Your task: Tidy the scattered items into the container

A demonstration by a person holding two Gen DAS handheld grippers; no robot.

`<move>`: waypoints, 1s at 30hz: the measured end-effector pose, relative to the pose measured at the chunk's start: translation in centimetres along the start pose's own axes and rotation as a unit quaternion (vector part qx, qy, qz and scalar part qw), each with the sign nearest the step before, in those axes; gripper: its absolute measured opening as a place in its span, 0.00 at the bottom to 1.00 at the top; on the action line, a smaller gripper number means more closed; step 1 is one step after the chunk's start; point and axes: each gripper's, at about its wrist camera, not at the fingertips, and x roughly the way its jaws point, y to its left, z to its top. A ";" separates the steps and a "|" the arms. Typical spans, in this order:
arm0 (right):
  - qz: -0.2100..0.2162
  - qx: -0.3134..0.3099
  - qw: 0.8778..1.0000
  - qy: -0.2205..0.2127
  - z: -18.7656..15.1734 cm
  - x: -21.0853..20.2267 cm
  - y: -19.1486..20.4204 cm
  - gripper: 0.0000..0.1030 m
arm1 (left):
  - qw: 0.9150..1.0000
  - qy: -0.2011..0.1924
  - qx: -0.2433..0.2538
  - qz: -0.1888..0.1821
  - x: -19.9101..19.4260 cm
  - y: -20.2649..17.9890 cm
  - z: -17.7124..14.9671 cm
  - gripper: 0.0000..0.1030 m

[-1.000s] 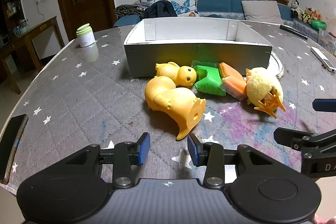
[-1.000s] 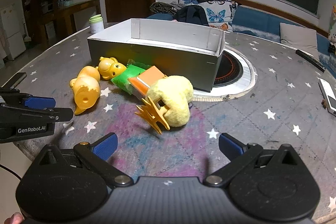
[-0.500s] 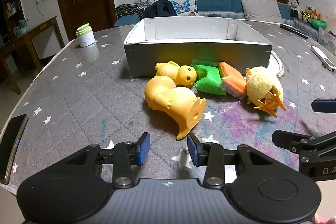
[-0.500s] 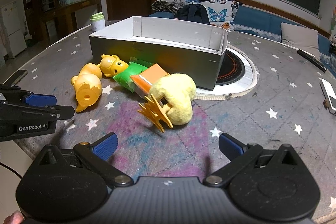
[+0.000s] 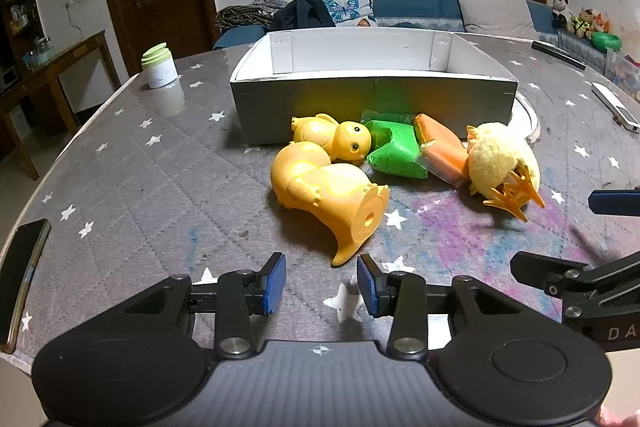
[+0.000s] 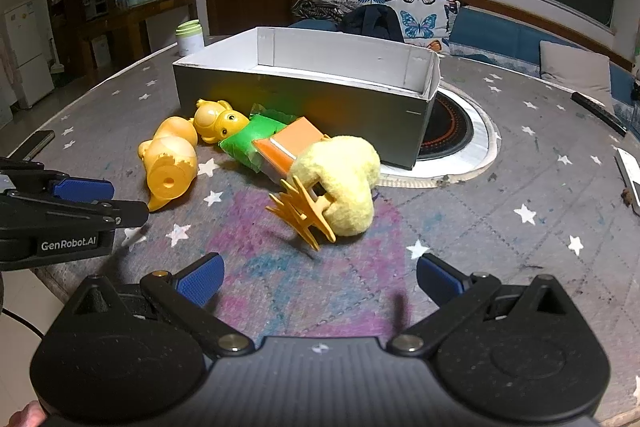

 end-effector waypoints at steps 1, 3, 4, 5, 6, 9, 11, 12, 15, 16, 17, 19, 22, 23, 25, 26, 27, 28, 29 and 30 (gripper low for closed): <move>0.000 0.000 1.000 0.000 0.0 0.0 0.0 1.00 | 1.000 0.000 0.000 0.000 0.0 0.0 0.0 0.41; 0.000 -0.001 1.000 0.000 0.0 0.1 0.1 1.00 | 1.000 0.001 0.000 0.000 0.0 0.0 0.0 0.41; 0.000 -0.002 1.000 0.000 0.0 0.1 0.2 1.00 | 1.000 0.001 0.000 0.000 0.0 0.0 0.0 0.41; 0.000 -0.001 1.000 0.000 0.0 0.1 0.2 1.00 | 1.000 0.001 0.000 0.000 0.0 0.0 0.0 0.41; 0.000 -0.001 1.000 0.000 0.0 0.1 0.1 1.00 | 1.000 0.001 0.001 0.000 0.0 0.0 0.0 0.41; 0.000 0.000 1.000 0.000 0.0 0.1 0.1 1.00 | 1.000 0.001 0.002 0.000 0.0 -0.1 0.0 0.41; 0.001 0.001 1.000 0.000 0.0 0.1 0.0 1.00 | 1.000 0.001 0.003 0.000 0.0 -0.2 0.0 0.41; 0.001 0.002 1.000 0.000 0.0 0.1 0.0 1.00 | 1.000 0.001 0.003 0.000 0.0 -0.2 0.0 0.41; 0.001 0.003 1.000 0.001 0.0 0.1 -0.1 1.00 | 1.000 0.001 0.005 -0.001 0.0 -0.3 0.0 0.41; 0.001 0.003 1.000 0.001 0.0 0.1 -0.1 1.00 | 1.000 0.001 0.005 -0.001 0.0 -0.3 0.0 0.41; 0.001 0.004 1.000 0.001 0.0 0.1 -0.1 1.00 | 1.000 0.001 0.006 -0.001 0.0 -0.4 0.0 0.41; 0.002 0.004 1.000 0.001 0.0 0.1 -0.2 1.00 | 1.000 0.001 0.006 -0.001 0.0 -0.4 0.1 0.41; 0.002 0.005 1.000 0.002 0.0 0.1 -0.2 1.00 | 1.000 0.002 0.007 -0.002 0.1 -0.5 0.1 0.41; 0.003 0.005 1.000 0.002 0.0 0.1 -0.2 1.00 | 1.000 0.003 0.007 -0.002 0.1 -0.5 0.1 0.41; 0.003 0.004 1.000 0.003 0.0 0.2 -0.2 1.00 | 1.000 0.003 0.008 -0.003 0.2 -0.5 0.1 0.41; 0.003 0.004 1.000 0.003 0.0 0.3 -0.2 1.00 | 1.000 0.003 0.009 -0.003 0.2 -0.5 0.1 0.41; 0.003 0.004 1.000 0.003 0.0 0.3 -0.2 1.00 | 1.000 0.004 0.009 -0.003 0.2 -0.6 0.2 0.41; 0.004 0.004 1.000 0.003 0.0 0.3 -0.2 1.00 | 1.000 0.004 0.010 -0.003 0.3 -0.6 0.2 0.41; 0.004 0.004 1.000 0.003 0.0 0.3 -0.2 1.00 | 1.000 0.004 0.010 -0.003 0.3 -0.6 0.2 0.41; 0.004 0.005 1.000 0.003 0.0 0.3 -0.3 1.00 | 1.000 0.005 0.010 -0.003 0.3 -0.6 0.2 0.41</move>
